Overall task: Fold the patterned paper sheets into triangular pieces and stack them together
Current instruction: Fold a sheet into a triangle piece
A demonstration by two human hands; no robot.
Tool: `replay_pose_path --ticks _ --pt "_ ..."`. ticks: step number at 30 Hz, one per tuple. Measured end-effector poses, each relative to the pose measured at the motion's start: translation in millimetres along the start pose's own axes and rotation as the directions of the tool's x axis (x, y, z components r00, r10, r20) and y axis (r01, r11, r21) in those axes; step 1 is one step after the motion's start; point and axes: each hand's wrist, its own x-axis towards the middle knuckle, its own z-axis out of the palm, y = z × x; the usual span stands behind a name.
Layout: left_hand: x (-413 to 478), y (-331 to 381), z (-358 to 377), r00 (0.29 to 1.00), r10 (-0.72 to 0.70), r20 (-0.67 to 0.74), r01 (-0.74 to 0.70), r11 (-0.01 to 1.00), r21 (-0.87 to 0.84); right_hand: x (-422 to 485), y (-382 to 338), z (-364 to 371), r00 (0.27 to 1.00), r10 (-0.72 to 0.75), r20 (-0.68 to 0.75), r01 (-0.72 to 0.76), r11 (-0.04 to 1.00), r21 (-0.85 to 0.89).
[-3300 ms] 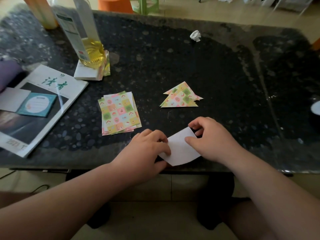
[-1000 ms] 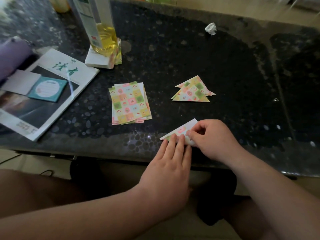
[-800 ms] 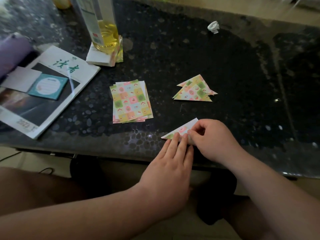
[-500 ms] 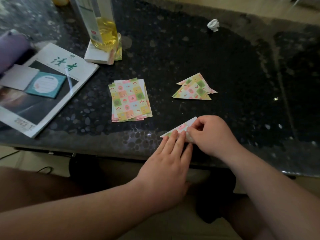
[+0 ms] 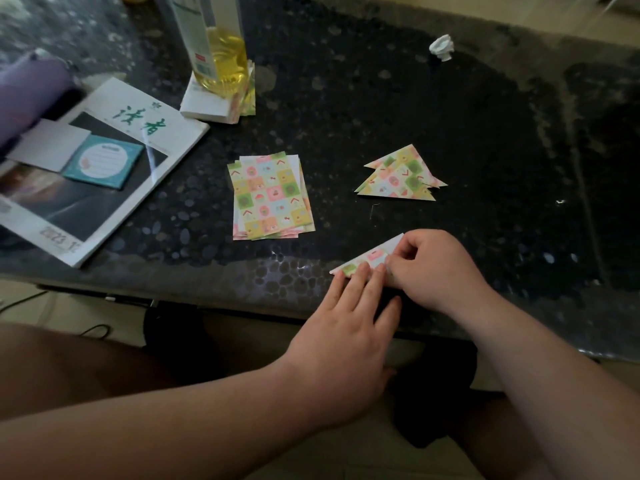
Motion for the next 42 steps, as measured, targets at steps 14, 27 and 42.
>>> replay_pose_path --ticks 14,27,42 --pt "0.2 -2.9 1.7 0.999 0.026 -0.037 -0.026 1.000 -0.005 0.2 -1.3 -0.2 1.000 0.012 0.005 -0.012 1.000 -0.008" --pt "2.0 -1.9 3.4 0.999 0.023 -0.023 -0.023 1.000 0.010 -0.4 -0.8 -0.8 1.000 0.000 0.004 0.000 1.000 -0.001" --pt "3.2 -2.4 3.9 1.000 0.016 0.012 -0.017 0.999 0.034 0.7 -1.0 -0.2 1.000 0.004 0.005 -0.004 1.000 -0.004"
